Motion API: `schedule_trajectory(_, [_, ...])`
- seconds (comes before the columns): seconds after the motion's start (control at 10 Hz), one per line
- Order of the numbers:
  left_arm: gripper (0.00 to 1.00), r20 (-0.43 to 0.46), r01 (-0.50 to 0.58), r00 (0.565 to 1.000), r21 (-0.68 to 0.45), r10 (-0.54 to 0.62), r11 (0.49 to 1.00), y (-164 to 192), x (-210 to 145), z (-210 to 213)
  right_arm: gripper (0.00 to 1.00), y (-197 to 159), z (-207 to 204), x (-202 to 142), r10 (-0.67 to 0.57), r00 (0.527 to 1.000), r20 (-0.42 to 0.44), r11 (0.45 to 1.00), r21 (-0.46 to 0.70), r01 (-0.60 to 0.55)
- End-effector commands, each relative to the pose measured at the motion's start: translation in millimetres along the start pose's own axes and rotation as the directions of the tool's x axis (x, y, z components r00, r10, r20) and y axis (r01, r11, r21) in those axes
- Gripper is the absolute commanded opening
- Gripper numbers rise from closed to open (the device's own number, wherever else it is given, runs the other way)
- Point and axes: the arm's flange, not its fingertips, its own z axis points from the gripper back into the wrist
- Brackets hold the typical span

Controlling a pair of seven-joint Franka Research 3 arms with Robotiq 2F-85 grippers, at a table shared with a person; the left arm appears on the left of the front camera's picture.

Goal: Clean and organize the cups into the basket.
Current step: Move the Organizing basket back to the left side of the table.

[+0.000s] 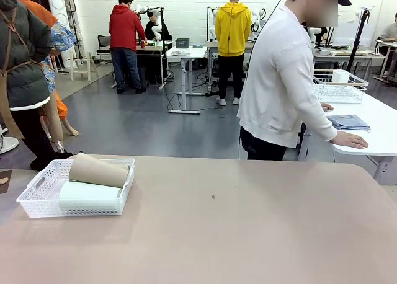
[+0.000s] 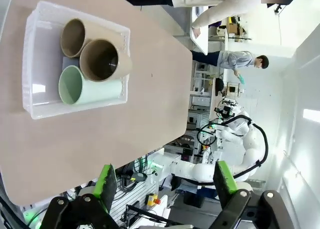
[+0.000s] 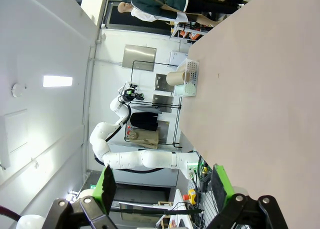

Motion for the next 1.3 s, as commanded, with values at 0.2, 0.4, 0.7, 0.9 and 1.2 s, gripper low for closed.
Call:
schedule_trajectory(0.2, [1.0, -0.003, 0.076, 0.997, 0.011, -0.076, 0.997, -15.4, -0.4, -0.8, 1.0, 2.9, -2.1, -2.0, -0.009, 1.0, 0.0, 1.0, 0.006, 0.009])
schedule_trajectory(0.4, [1.0, -0.002, 0.051, 0.999, 0.017, -0.051, 0.999, -19.0, 3.1, 0.6, 1.0, 2.9, -2.1, -2.0, -0.009, 1.0, 0.0, 1.0, 0.006, 0.009])
schedule_trajectory(0.7, [1.0, -0.002, 0.051, 0.999, 0.017, -0.051, 0.999, -19.0, 3.1, 0.6, 1.0, 2.9, -2.1, -2.0, -0.009, 1.0, 0.0, 1.0, 0.006, 0.009])
schedule_trajectory(0.9, [1.0, -0.002, 0.051, 0.999, 0.017, -0.051, 0.999, -19.0, 3.1, 0.6, 1.0, 2.9, -2.1, -2.0, -0.009, 1.0, 0.0, 1.0, 0.006, 0.009])
schedule_trajectory(1.2, [1.0, -0.002, 0.051, 0.999, 0.017, -0.051, 0.999, -19.0, 3.1, 0.6, 1.0, 2.9, -2.1, -2.0, -0.009, 1.0, 0.0, 1.0, 0.006, 0.009])
